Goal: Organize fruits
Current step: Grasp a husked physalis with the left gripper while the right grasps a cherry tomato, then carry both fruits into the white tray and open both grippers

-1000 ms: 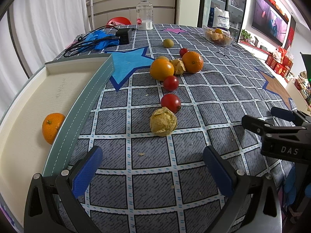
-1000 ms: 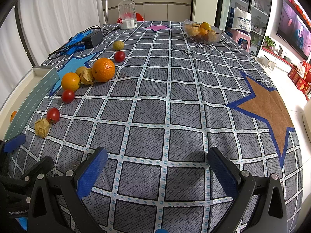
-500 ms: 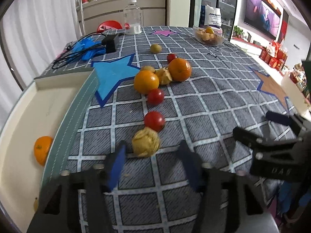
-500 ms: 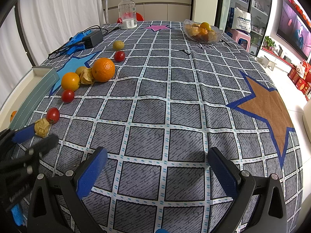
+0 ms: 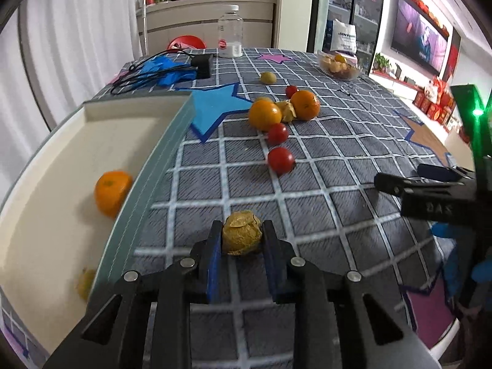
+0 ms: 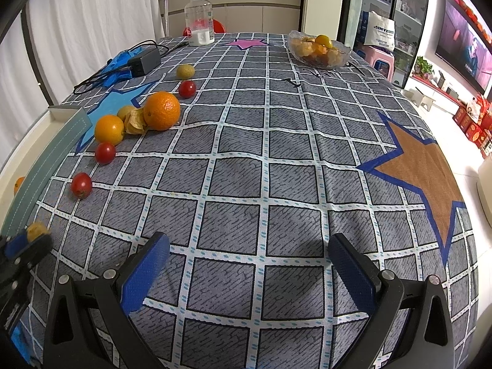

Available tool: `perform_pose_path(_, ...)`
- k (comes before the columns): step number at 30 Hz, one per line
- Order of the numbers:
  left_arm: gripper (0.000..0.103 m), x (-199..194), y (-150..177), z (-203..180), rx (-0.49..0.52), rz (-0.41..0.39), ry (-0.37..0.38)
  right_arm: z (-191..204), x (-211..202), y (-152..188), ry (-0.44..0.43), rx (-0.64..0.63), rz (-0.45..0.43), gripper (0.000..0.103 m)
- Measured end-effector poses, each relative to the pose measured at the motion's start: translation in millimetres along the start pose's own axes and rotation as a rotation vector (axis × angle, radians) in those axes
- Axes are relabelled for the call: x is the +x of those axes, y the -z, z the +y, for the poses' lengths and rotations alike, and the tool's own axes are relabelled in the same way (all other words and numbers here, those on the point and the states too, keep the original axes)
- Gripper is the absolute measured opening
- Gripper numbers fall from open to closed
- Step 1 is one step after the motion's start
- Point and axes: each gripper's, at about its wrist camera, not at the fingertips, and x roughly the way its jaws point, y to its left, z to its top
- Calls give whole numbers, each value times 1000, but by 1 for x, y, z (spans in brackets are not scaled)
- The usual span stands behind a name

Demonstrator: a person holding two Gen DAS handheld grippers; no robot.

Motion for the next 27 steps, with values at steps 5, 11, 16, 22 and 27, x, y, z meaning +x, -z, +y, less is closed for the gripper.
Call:
perform_pose_path(5, 27, -18, 9, 7, -5, -44, 10, 26, -2, -9, -111, -24, 13, 103)
perform_pose_path(11, 28, -40, 12, 15, -11, -91, 22, 94, -4, -21, -164, -161, -10, 103)
perform_pose_path(16, 28, -67, 12, 34, -38, -155, -3, 124, 10, -29, -191, -190, 21, 68)
perform_pose_path(22, 28, -79, 11, 67, -82, -194, -66, 126, 4, -28, -208, -174, -7, 24)
perform_pose_path(27, 28, -79, 9, 92, -123, -199, -94, 116, -10, -32, -258, -133, -34, 24)
